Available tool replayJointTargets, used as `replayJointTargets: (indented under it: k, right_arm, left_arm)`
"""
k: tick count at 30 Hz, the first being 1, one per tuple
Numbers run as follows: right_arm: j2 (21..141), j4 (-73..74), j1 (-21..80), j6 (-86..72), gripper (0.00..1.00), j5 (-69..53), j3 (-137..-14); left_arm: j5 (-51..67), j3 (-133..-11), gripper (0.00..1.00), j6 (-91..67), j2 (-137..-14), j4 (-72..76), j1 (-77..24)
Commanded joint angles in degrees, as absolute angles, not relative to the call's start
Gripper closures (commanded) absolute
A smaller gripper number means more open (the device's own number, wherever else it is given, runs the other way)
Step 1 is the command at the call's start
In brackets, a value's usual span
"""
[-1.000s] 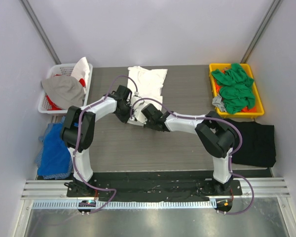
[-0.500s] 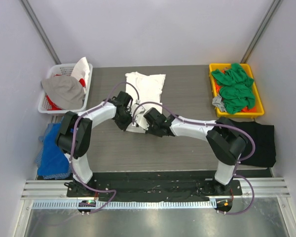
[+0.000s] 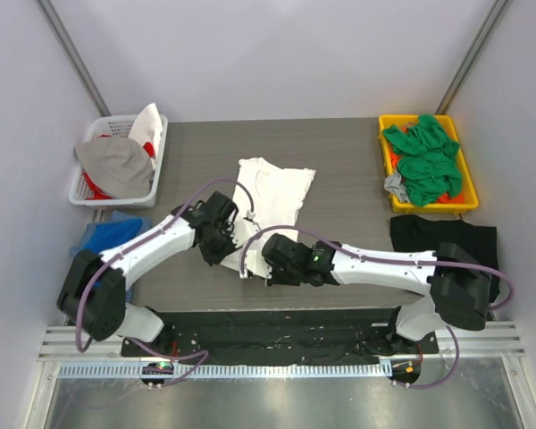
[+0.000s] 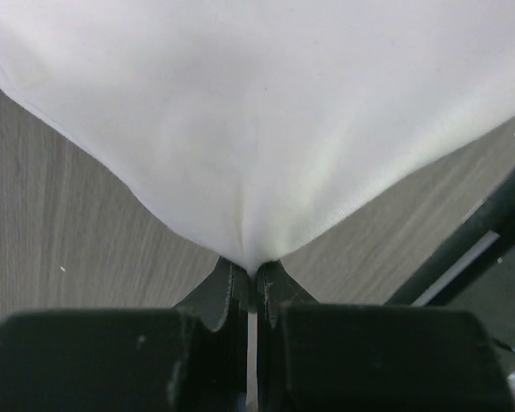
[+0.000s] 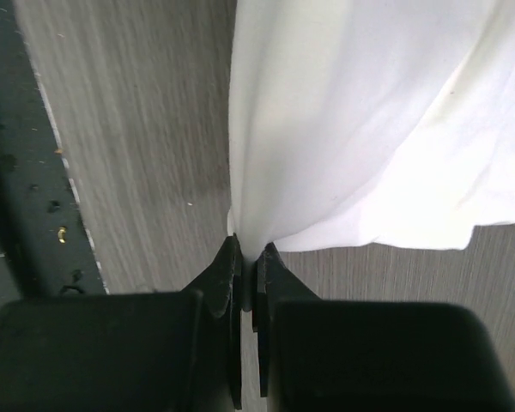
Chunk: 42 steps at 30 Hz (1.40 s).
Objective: Fold and stack the t-shirts
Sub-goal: Grab one side of the 2/3 rectangular tshirt with both arms, then fold the long partially folded tshirt into a neat square
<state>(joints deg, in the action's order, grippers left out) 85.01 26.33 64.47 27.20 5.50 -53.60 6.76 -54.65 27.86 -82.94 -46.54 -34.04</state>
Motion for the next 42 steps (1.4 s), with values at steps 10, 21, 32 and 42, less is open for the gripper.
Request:
replayJointTargets:
  k: [10, 21, 32, 42]
  right_arm:
    - [79.45, 32.17, 66.01, 26.36, 0.99, 6.05, -58.71]
    - [79.19, 31.46, 65.22, 30.76, 0.99, 16.87, -63.1]
    - [79.1, 31.12, 61.44, 33.48, 0.99, 18.99, -66.36]
    - [82.96, 28.65, 57.05, 35.42, 0.99, 17.05, -67.15]
  left_arm:
    - [5.19, -51.41, 1.0, 30.32, -63.81, -57.22, -34.1]
    - [2.73, -55.72, 1.0, 31.02, -71.01, -49.93, -34.1]
    - [0.53, -61.08, 1.0, 34.1, -75.67, -45.27, -33.66]
    - [-0.18, -66.7, 1.0, 36.56, -85.51, -40.17, -30.68]
